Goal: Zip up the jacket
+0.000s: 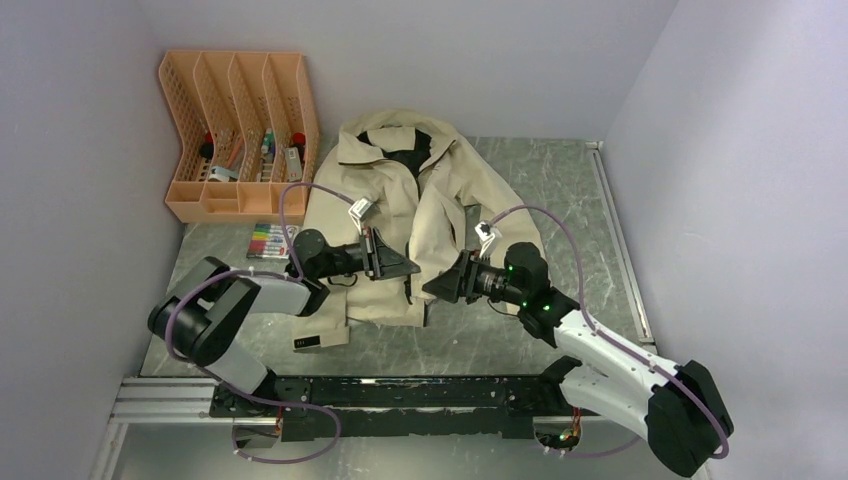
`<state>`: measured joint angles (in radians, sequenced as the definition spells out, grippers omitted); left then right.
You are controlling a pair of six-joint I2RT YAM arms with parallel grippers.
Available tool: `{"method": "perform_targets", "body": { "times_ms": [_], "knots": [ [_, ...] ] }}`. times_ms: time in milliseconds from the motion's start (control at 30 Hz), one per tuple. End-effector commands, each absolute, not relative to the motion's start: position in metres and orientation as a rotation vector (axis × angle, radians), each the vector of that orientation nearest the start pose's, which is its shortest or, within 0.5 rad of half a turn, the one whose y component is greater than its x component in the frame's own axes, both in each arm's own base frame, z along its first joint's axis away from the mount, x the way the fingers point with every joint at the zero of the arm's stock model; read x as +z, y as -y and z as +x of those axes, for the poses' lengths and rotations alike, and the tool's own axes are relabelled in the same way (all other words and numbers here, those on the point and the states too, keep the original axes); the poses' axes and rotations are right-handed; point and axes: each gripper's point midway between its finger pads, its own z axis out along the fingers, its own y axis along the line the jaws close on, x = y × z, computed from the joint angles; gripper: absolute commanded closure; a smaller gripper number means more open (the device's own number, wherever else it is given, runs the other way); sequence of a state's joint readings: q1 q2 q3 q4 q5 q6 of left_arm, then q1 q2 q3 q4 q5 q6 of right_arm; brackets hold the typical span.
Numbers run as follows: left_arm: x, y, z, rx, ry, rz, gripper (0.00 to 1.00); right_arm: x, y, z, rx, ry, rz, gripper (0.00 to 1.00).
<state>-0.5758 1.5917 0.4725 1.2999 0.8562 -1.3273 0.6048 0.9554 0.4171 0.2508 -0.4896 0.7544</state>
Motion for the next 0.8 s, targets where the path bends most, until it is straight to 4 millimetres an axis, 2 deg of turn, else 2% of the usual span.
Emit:
{"method": "perform_targets", "body": {
  "times_ms": [0,267,767],
  "knots": [
    [0.222,0.322,0.199,-1.981,-1.76,0.352,0.92,0.183,-0.265,0.182,1.404,-2.03,-0.271,0.41],
    [0.224,0.326,0.194,-1.95,-1.773,0.393,0.92,0.206,-0.275,0.172,1.513,-1.978,-0.312,0.36],
    [0.228,0.329,0.192,-1.937,-1.777,0.407,0.92,0.203,-0.286,0.17,1.503,-2.003,-0.354,0.37]
  ]
}}
